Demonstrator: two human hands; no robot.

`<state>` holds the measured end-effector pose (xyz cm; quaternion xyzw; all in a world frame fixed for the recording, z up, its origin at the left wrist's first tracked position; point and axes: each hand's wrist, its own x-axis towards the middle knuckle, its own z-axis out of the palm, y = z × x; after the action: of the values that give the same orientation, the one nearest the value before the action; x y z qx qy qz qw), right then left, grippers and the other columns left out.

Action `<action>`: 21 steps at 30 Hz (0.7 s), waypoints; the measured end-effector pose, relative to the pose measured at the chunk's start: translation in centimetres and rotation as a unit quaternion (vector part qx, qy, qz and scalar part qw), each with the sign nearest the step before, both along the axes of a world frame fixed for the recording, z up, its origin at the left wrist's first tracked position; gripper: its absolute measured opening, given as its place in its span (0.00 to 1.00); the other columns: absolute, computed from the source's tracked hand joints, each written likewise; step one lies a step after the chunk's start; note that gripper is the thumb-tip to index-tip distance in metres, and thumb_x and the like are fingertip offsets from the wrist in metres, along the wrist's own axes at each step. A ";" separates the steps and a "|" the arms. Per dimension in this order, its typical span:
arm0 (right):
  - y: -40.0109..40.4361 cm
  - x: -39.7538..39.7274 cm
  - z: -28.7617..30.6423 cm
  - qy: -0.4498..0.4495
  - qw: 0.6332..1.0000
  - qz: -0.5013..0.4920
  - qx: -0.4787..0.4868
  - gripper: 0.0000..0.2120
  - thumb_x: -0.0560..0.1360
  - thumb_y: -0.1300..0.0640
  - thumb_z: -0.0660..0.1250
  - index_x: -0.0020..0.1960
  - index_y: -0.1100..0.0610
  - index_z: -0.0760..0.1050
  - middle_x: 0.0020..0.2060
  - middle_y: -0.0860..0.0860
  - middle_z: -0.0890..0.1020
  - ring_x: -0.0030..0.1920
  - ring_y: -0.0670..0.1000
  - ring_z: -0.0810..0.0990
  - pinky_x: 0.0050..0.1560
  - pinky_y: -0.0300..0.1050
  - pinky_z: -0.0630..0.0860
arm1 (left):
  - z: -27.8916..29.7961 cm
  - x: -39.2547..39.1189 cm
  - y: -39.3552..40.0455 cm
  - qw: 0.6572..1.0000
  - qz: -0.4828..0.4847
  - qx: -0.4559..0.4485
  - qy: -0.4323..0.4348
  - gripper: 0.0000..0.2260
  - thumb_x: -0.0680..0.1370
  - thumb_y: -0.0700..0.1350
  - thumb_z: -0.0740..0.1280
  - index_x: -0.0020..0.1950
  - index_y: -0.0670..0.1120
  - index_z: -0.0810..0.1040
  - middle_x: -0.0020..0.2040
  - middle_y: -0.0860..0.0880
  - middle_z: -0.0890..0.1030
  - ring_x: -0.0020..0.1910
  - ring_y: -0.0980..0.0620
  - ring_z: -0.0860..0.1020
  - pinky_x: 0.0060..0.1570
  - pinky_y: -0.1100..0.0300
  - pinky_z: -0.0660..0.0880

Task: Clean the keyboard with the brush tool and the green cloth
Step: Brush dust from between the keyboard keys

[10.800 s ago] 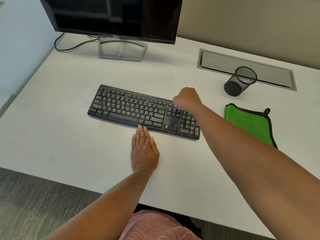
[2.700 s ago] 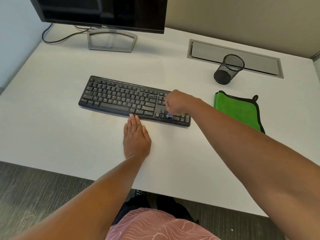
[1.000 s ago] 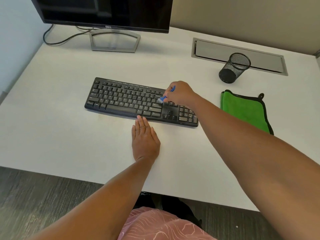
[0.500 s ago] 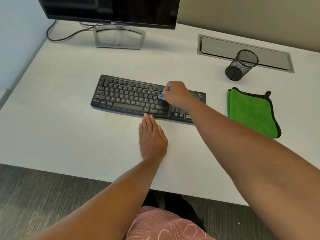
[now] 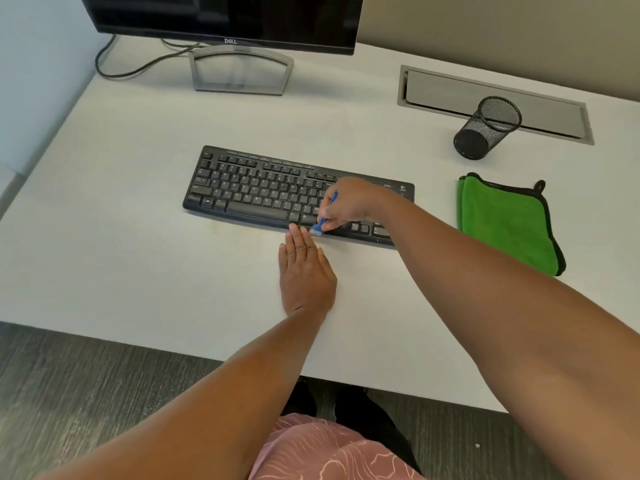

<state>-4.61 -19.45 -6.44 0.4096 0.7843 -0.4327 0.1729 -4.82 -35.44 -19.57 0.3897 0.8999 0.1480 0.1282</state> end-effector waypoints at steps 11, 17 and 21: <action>0.1 2.1 0.7 -0.028 0.988 0.122 0.089 0.09 0.75 0.62 0.68 0.53 0.64 0.81 0.48 0.56 0.84 0.44 0.51 0.81 0.43 0.43 0.77 | 0.2 0.1 0.1 1.000 0.005 0.000 0.007 0.25 0.86 0.48 0.43 0.81 0.41 0.43 0.83 0.44 0.43 0.82 0.49 0.41 0.79 0.55 0.37; -0.5 3.2 0.3 0.023 0.990 0.044 0.134 0.10 0.77 0.66 0.63 0.52 0.69 0.80 0.52 0.61 0.83 0.38 0.50 0.74 0.33 0.37 0.68 | 0.1 0.3 0.2 1.000 0.011 0.004 0.008 0.25 0.86 0.48 0.43 0.82 0.41 0.44 0.83 0.44 0.44 0.82 0.49 0.42 0.79 0.55 0.37; -1.1 4.3 -0.2 0.011 0.993 0.062 0.101 0.10 0.76 0.64 0.65 0.53 0.70 0.80 0.52 0.61 0.84 0.42 0.50 0.75 0.33 0.39 0.69 | 0.3 0.4 0.1 1.000 0.007 0.001 0.011 0.25 0.86 0.48 0.43 0.82 0.40 0.45 0.83 0.43 0.44 0.82 0.48 0.42 0.79 0.53 0.38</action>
<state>-0.31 -20.55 -6.66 0.3706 0.8499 -0.3440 0.1482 -4.46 -35.31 -19.23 0.3851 0.9038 0.1458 0.1166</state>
